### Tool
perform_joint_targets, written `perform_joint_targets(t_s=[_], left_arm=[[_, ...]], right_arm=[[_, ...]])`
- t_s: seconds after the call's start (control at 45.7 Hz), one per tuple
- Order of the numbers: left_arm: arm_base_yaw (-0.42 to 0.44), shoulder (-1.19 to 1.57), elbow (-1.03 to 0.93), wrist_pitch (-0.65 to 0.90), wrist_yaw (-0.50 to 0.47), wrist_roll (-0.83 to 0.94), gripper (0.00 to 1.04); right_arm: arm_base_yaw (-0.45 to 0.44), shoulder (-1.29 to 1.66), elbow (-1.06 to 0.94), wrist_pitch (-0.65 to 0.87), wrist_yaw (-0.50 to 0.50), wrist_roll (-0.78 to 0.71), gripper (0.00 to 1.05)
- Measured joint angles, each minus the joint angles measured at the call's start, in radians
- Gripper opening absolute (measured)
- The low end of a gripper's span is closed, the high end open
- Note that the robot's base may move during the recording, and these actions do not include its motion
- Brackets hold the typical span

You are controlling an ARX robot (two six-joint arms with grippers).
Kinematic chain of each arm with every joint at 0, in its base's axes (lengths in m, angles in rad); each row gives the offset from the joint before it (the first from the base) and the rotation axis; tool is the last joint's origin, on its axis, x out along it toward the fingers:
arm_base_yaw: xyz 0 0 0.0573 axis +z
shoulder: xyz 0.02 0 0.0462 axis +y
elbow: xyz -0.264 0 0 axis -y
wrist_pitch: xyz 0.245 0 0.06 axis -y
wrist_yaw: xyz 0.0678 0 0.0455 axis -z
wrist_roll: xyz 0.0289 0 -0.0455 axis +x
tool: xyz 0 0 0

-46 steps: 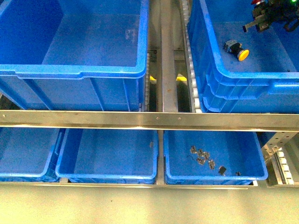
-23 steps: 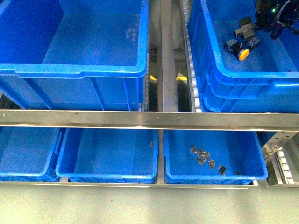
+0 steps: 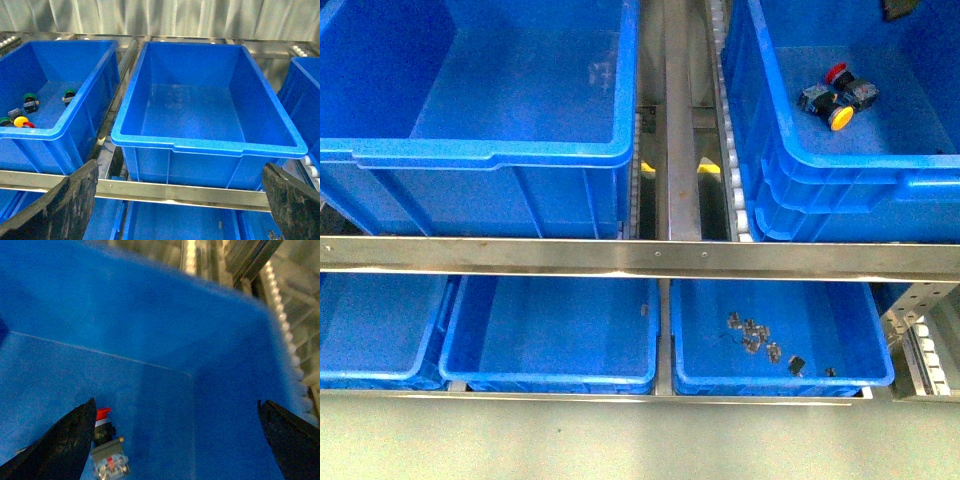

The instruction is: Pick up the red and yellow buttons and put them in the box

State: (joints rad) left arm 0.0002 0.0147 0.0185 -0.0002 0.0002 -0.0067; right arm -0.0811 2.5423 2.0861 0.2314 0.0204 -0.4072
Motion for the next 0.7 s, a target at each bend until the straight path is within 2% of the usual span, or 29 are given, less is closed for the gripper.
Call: perform_joint_targets(t_s=[0.131,0.263,0.328,0.416,0.525,0.613,0.7], left_arm=[[0.0,0.0,0.0,0.0,0.0,0.0,0.97],[0.0,0.0,0.0,0.0,0.0,0.0,0.97],[0.0,0.0,0.0,0.0,0.0,0.0,0.97],[0.0,0.0,0.0,0.0,0.0,0.0,0.97],[0.0,0.0,0.0,0.0,0.0,0.0,0.97],[0.0,0.0,0.0,0.0,0.0,0.0,0.97],[0.0,0.0,0.0,0.0,0.0,0.0,0.97]], right_arm=[[-0.024,-0.334,-0.439,0.13,-0.097,0.005,0.98],[-0.047,-0.625,-0.822,0.15,-0.214,0.039,0.98],[-0.074,-0.804,-1.09,0.133,-0.276,0.082,0.98],[-0.132,-0.988,-1.335,0.126,-0.301,0.152,0.98],[-0.198,-1.228,-1.497,0.116,-0.282,0.283,0.98],[-0.209,-1.355,-1.552,0.064,-0.219,0.375,0.98],[-0.21,-1.404,-1.577,0.056,-0.211,0.439,0.97]])
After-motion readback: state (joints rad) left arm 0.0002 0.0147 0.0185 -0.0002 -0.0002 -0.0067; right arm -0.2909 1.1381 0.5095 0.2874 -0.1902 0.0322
